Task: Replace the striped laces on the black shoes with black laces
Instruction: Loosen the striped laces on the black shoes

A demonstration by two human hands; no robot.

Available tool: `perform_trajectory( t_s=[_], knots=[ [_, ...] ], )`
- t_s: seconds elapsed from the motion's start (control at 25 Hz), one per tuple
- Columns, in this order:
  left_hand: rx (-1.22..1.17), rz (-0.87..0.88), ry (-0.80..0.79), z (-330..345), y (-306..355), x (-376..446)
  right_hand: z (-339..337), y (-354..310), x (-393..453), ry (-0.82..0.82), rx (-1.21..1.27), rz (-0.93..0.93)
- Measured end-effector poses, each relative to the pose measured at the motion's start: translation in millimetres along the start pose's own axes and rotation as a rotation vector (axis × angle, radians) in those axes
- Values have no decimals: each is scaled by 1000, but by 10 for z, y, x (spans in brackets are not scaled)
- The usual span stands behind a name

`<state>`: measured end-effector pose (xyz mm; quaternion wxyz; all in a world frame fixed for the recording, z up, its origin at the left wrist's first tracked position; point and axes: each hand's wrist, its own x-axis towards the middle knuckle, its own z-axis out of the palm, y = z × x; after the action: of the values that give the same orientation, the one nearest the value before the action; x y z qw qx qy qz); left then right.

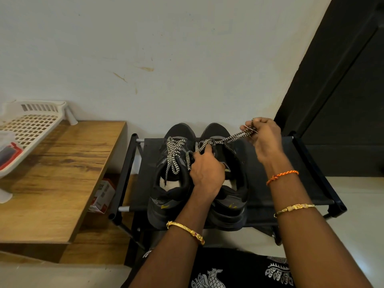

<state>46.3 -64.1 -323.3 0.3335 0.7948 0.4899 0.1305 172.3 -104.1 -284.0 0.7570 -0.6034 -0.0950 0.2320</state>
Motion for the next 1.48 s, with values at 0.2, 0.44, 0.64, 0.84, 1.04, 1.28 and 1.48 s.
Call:
perform_trajectory(
  t_s=[0.2, 0.44, 0.64, 0.84, 1.04, 1.28, 1.48],
  knots=[
    [-9, 10, 2, -1, -9, -5, 210, 287, -65, -284, -1180, -345],
    [0, -1, 3, -1, -1, 4, 302, 357, -115, -236, -1312, -375],
    [6, 0, 15, 2, -1, -5, 209, 327, -101, -136, -1105, -365],
    [14, 2, 12, -1, 5, -7, 4, 47, 6, -21, -137, -154],
    [16, 3, 15, 0, 2, -8, 84, 121, -6, -27, -206, -92],
    [13, -4, 10, 10, -6, 6, 269, 363, -69, -274, -1359, -400],
    [22, -13, 9, 15, -8, 5, 273, 331, -101, -197, -1337, -433]
  ],
)
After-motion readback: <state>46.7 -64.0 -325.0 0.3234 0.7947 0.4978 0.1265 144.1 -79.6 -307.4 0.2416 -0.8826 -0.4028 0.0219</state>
